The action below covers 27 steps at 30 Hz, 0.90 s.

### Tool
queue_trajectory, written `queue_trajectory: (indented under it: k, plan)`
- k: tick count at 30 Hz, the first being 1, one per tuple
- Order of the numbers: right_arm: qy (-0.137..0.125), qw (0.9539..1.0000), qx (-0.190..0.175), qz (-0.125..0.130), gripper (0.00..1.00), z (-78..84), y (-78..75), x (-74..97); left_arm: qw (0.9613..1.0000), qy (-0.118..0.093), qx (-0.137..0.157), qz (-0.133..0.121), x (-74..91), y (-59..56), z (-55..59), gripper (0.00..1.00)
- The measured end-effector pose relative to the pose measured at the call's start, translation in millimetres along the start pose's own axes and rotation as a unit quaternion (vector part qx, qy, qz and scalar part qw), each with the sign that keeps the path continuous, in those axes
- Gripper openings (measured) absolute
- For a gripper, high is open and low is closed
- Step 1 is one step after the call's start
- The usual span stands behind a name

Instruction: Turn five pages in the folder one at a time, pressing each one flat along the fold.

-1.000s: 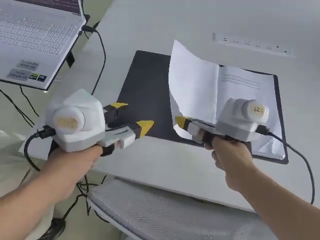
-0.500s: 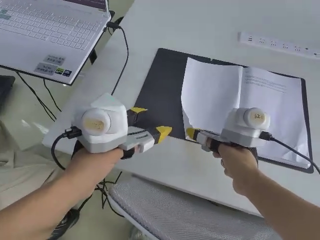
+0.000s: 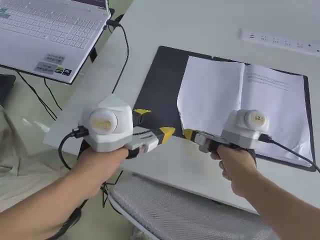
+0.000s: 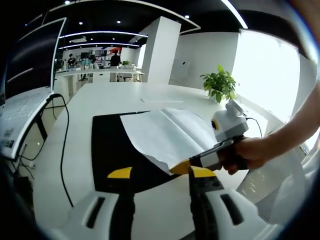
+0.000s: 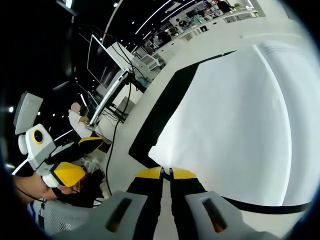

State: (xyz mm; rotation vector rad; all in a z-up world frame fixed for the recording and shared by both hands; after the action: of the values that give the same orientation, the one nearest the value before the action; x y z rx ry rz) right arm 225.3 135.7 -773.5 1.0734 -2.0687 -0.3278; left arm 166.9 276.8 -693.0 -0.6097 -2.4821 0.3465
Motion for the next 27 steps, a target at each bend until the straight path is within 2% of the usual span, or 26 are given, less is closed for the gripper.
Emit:
queue_trajectory:
  k: [2, 6, 10, 15, 18, 22, 27]
  plan:
    - [-0.004, 1.0, -0.007, -0.006, 0.07, -1.2, 2.3, 2.4, 1.0, 0.003, -0.001, 0.002, -4.3, -1.0, 0.9, 0.42]
    - [-0.011, 0.9994, -0.012, -0.029, 0.07, -2.4, 7.5, 10.4, 0.9999, 0.012, -0.003, 0.007, -15.0, -1.9, 3.5, 0.4]
    - [-0.037, 0.9986, -0.023, -0.031, 0.06, -7.9, 4.8, 24.0, 0.9996, 0.022, -0.006, 0.014, -30.9, -2.4, 7.2, 0.36]
    - [-0.064, 0.9974, -0.029, -0.016, 0.06, -12.4, -8.0, 44.0, 0.9987, 0.039, -0.023, 0.021, -52.3, -2.3, 13.4, 0.32]
    - [-0.077, 0.9964, -0.035, -0.005, 0.05, -13.9, -10.8, 55.2, 0.9975, 0.05, -0.042, 0.026, -64.0, -1.1, 18.1, 0.25]
    - [-0.096, 0.9945, -0.04, 0.006, 0.06, -18.6, -15.1, 69.7, 0.997, 0.057, -0.049, 0.022, -77.1, 1.4, 21.8, 0.2]
    - [-0.103, 0.9937, -0.043, 0.016, 0.07, -24.7, -23.3, 80.7, 0.9964, 0.066, -0.052, 0.015, -88.3, 4.6, 26.8, 0.18]
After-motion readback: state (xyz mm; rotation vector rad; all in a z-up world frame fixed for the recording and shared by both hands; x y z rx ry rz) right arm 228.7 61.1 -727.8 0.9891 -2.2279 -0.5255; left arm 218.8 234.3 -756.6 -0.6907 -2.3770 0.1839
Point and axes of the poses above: the centre of the closed fingertips' face, and the gripper's own axes: x roughly backward along the fingers, y roughly to its left, z roughly out of its underside, the point moved 7 cm from there along x, roughly backward along the fingers, and after that the axes turned 10 degrees about x, right-handed, at the moved point
